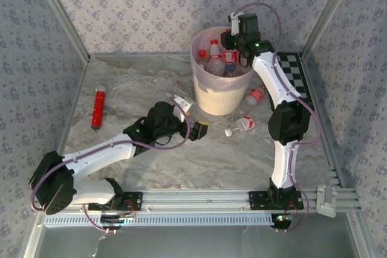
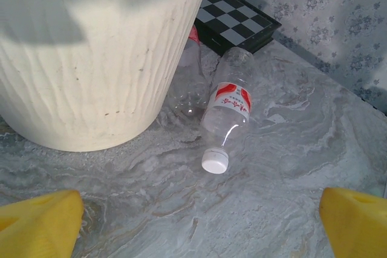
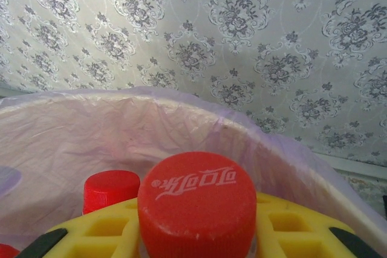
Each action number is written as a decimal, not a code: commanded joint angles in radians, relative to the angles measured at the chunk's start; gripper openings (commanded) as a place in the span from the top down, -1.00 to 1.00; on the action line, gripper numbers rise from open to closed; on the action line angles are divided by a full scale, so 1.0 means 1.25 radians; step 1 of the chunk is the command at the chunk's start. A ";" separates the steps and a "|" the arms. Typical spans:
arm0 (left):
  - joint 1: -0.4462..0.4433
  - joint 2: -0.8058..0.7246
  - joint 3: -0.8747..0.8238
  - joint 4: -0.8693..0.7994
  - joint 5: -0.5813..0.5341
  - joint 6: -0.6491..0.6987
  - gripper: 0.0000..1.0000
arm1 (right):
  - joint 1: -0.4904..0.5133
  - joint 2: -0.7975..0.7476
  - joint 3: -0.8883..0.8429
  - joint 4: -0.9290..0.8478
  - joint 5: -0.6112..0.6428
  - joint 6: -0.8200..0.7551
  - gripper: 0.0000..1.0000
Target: Put the plastic bottles in the bin
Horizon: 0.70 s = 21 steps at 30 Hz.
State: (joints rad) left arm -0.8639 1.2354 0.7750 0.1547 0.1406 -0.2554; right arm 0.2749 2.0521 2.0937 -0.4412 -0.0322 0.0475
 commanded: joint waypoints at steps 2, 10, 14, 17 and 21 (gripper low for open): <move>0.001 -0.021 -0.003 -0.002 -0.014 0.006 -0.99 | 0.017 0.022 0.027 -0.210 0.028 -0.003 0.10; 0.001 -0.018 -0.001 -0.003 -0.012 0.006 -0.99 | 0.021 -0.082 0.157 -0.301 0.052 -0.036 -0.75; 0.001 -0.013 0.004 -0.012 -0.015 0.011 -1.00 | 0.012 -0.124 0.194 -0.348 0.062 -0.039 -0.83; -0.001 0.010 0.025 -0.046 -0.017 0.024 -1.00 | -0.005 -0.176 0.179 -0.383 0.066 -0.023 -0.84; -0.023 0.073 0.078 -0.096 -0.033 0.065 -0.99 | -0.039 -0.288 0.050 -0.395 0.083 0.046 -0.84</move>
State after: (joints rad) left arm -0.8719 1.2827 0.7994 0.0956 0.1215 -0.2272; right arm 0.2562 1.7828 2.2330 -0.8665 0.0414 0.0391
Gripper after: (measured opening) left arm 0.997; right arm 0.917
